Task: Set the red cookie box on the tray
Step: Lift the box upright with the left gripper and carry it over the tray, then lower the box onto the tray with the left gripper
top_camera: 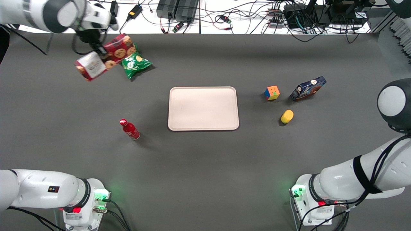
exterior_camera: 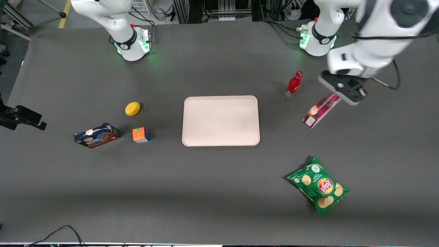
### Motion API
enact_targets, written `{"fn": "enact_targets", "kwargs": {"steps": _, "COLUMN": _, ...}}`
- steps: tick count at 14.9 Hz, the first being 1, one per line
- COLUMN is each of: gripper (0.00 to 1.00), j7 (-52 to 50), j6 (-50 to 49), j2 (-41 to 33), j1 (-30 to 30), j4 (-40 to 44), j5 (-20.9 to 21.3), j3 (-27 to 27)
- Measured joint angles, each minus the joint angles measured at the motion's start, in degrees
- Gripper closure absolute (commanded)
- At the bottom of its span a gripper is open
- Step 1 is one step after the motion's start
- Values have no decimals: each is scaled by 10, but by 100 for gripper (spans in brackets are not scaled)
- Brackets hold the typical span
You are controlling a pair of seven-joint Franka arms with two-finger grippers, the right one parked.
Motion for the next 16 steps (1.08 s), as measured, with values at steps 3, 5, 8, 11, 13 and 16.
{"fn": "enact_targets", "kwargs": {"steps": 3, "gripper": 83, "j7": -229, "j6": 0, "j2": 0, "j1": -1, "j4": 0, "j5": -6, "j3": -89}}
{"fn": "enact_targets", "kwargs": {"steps": 5, "gripper": 83, "j7": -379, "j6": 0, "j2": 5, "j1": -1, "j4": 0, "j5": -16, "j3": -143}}
{"fn": "enact_targets", "kwargs": {"steps": 8, "gripper": 84, "j7": -583, "j6": 12, "j2": 25, "j1": -2, "j4": -1, "j5": -24, "j3": -222}}
{"fn": "enact_targets", "kwargs": {"steps": 11, "gripper": 83, "j7": -735, "j6": 52, "j2": 63, "j1": -3, "j4": -4, "j5": -29, "j3": -282}}
{"fn": "enact_targets", "kwargs": {"steps": 13, "gripper": 82, "j7": -779, "j6": 95, "j2": 100, "j1": -3, "j4": -6, "j5": -31, "j3": -306}}
{"fn": "enact_targets", "kwargs": {"steps": 16, "gripper": 82, "j7": -787, "j6": 154, "j2": 160, "j1": -3, "j4": -9, "j5": -24, "j3": -312}}
